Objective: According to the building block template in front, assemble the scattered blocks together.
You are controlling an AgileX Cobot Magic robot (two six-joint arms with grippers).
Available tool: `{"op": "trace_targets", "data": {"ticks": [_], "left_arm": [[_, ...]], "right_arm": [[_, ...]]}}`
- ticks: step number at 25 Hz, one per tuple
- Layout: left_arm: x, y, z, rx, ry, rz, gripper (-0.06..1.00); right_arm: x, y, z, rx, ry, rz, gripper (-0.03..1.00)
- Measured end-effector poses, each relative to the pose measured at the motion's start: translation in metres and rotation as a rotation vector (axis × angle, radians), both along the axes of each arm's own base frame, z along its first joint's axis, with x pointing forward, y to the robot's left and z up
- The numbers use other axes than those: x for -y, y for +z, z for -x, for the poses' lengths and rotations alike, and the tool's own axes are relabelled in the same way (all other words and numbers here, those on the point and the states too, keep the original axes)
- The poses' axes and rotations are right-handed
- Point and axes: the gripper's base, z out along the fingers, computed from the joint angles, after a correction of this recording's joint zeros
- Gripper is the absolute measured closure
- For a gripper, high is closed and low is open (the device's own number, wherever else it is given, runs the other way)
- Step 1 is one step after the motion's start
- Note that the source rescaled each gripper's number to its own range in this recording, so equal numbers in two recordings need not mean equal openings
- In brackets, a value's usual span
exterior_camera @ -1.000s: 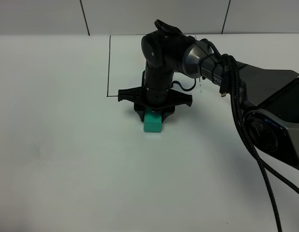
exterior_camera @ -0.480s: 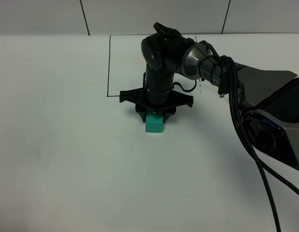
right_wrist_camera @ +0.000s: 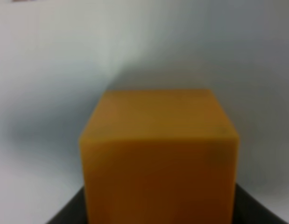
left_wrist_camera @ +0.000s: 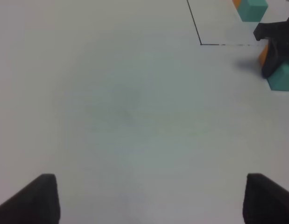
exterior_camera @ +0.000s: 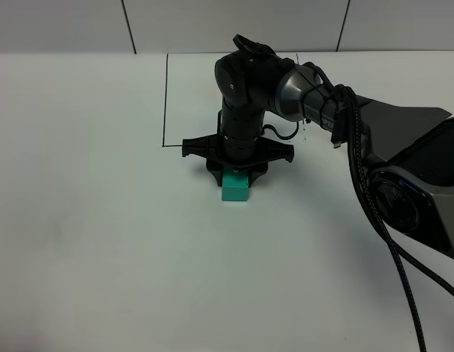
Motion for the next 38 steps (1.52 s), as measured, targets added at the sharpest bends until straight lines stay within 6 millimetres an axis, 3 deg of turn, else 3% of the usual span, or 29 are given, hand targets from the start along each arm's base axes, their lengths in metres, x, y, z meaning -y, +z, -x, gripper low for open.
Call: {"op": "trace_targets", "data": {"ticks": [3,6,9,15,18,24,29,31,38], "left_arm": [[0.0,0.0,0.0,0.0,0.0,0.0,0.27],[0.0,0.0,0.0,0.0,0.0,0.0,0.27],[0.0,0.0,0.0,0.0,0.0,0.0,0.27],[0.0,0.0,0.0,0.0,0.0,0.0,0.27],[0.0,0.0,0.0,0.0,0.0,0.0,0.27],[0.0,0.0,0.0,0.0,0.0,0.0,0.27],[0.0,0.0,0.0,0.0,0.0,0.0,0.27],[0.0,0.0,0.0,0.0,0.0,0.0,0.27],[0.0,0.0,0.0,0.0,0.0,0.0,0.27]], "right_arm": [[0.0,0.0,0.0,-0.001,0.0,0.001,0.95],[0.0,0.0,0.0,-0.002,0.0,0.001,0.86],[0.0,0.0,0.0,0.0,0.001,0.0,0.67],[-0.002,0.002,-0.002,0.028,0.008,-0.017,0.15],[-0.002,0.006,-0.002,0.042,0.025,-0.022,0.01],[-0.001,0.031,-0.002,0.092,0.078,-0.043,-0.02],[0.009,0.067,-0.003,0.139,0.155,-0.089,-0.02],[0.022,0.078,-0.009,0.156,0.161,-0.091,-0.02],[0.112,0.105,-0.045,0.224,0.082,-0.072,-0.03]]}}
